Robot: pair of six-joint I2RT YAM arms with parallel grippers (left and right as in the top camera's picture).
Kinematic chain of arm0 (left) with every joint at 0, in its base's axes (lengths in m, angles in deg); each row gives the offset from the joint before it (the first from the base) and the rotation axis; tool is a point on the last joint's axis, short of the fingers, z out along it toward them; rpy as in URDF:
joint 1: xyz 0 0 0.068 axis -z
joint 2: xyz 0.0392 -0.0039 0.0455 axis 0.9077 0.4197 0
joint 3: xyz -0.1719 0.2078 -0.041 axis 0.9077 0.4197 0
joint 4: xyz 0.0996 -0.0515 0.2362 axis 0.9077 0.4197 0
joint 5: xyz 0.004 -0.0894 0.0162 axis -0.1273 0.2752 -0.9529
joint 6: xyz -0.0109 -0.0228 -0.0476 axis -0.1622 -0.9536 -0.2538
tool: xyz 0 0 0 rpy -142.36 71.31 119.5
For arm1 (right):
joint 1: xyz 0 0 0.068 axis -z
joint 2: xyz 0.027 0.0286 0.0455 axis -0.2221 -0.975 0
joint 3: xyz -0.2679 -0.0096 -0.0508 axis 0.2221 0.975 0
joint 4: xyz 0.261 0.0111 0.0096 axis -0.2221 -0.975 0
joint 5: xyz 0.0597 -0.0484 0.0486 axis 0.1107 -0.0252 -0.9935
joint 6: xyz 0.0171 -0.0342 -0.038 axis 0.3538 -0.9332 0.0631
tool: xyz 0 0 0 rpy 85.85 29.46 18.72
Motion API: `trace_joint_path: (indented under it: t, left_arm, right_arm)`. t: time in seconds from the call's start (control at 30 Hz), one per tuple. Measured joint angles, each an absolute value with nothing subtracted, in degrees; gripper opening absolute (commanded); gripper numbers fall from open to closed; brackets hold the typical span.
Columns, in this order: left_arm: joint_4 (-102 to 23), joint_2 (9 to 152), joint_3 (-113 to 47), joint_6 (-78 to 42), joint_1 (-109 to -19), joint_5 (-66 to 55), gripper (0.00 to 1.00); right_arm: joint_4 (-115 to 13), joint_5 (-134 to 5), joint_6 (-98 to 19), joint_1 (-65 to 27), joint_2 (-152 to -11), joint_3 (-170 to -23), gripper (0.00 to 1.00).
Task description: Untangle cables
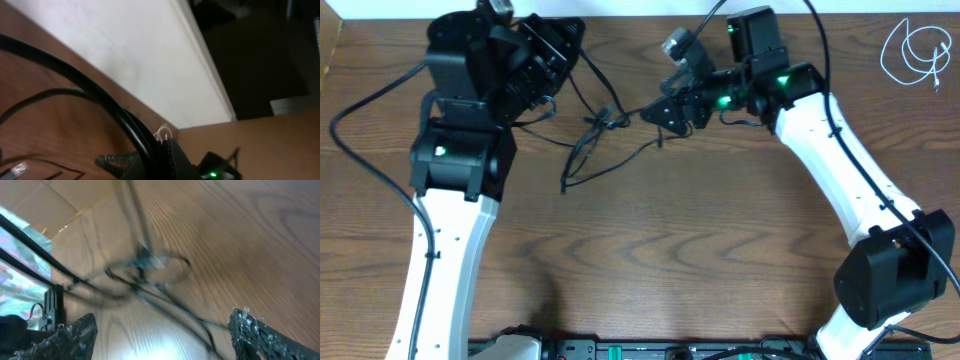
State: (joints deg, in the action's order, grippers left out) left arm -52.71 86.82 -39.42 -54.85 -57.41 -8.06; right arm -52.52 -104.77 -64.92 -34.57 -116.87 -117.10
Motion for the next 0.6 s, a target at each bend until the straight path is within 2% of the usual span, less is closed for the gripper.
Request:
trace_joint_path:
  t: [0.2,0.4,0.47,0.6]
  left_arm:
    - [-52.52,89.01,-39.42,-54.96,-55.73,-8.06,0.08]
    - [-52.54,89.08,-39.42,-54.96,-54.09,-8.11,0.08]
    - [-52.54,89.10,-39.42,-54.96,-53.22,-8.11,0.08]
    - [-52.54,89.10,-39.42,-54.96,-51.62,-8.09,0.08]
  right_arm:
    - [-46.01,-105.66,-64.05,-37.69,-116.87,-117.10,0.82]
    - [-43.50,-101.73,-61.73,-39.53,-116.87,-117.10,0.75]
    - [-43.41,-99.70,-61.47,-40.21,-116.87,-117.10,0.65]
    - [-43.32,-94.67,-60.29,-41.60,-116.87,-117.10,0.37]
